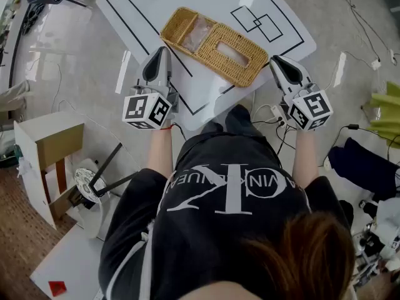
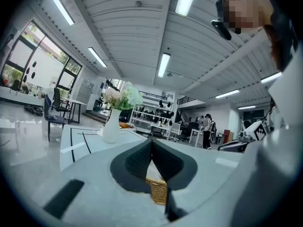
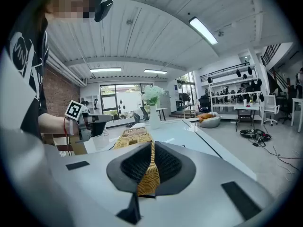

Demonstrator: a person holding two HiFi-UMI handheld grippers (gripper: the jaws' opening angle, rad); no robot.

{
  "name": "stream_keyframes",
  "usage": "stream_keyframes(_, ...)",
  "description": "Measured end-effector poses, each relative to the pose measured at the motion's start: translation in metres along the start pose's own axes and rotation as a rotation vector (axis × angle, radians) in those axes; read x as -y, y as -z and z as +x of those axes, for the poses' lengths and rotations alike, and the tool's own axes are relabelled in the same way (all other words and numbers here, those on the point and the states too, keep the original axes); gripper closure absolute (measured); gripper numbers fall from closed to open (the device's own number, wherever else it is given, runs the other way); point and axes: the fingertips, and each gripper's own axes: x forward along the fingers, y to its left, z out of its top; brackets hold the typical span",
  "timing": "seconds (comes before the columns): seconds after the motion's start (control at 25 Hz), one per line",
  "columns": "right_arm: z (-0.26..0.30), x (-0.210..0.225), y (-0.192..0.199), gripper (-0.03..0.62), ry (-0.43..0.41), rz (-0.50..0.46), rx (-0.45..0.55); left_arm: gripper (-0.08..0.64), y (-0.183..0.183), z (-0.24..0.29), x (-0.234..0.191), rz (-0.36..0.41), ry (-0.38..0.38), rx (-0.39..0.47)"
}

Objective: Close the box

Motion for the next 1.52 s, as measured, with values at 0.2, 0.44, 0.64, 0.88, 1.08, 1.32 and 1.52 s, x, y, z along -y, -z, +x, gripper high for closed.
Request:
stream_keyframes(0.2, 0.0, 0.003, -0.008, 0.594, 0.025, -0.01, 0.026, 0.552, -0.007, 0.0, -0.001, 0.006, 0.004, 0.019)
stream_keyframes(0.44, 0.002, 0.003, -0.02, 0.594, 0.045, -0.034, 0.052, 0.552, -0.016, -0.001, -0.003, 0.024, -0.004, 0.042)
stream_keyframes(0.64, 0.0, 0.003, -0.033, 0.594, 0.059, -0.058, 0.085, 0.552, -0.027, -0.003, -0.002, 0.063, -0.014, 0.075)
stream_keyframes(0.88, -0.001, 0.004, -0.047, 0.594, 0.088, -0.089, 0.124, 0.552, -0.04, -0.005, -0.002, 0.113, -0.028, 0.104)
stream_keyframes(1.08, -0.003, 0.006, -0.057, 0.594, 0.108, -0.108, 0.154, 0.552, -0.049, -0.006, -0.002, 0.139, -0.037, 0.122)
stream_keyframes(1.32, -0.002, 0.006, -0.068, 0.594, 0.121, -0.122, 0.19, 0.552, -0.059, -0.007, -0.002, 0.158, -0.038, 0.142)
stream_keyframes(1.52, -0.005, 0.004, -0.075, 0.594, 0.125, -0.125, 0.221, 0.552, -0.066, -0.01, -0.004, 0.164, -0.041, 0.153)
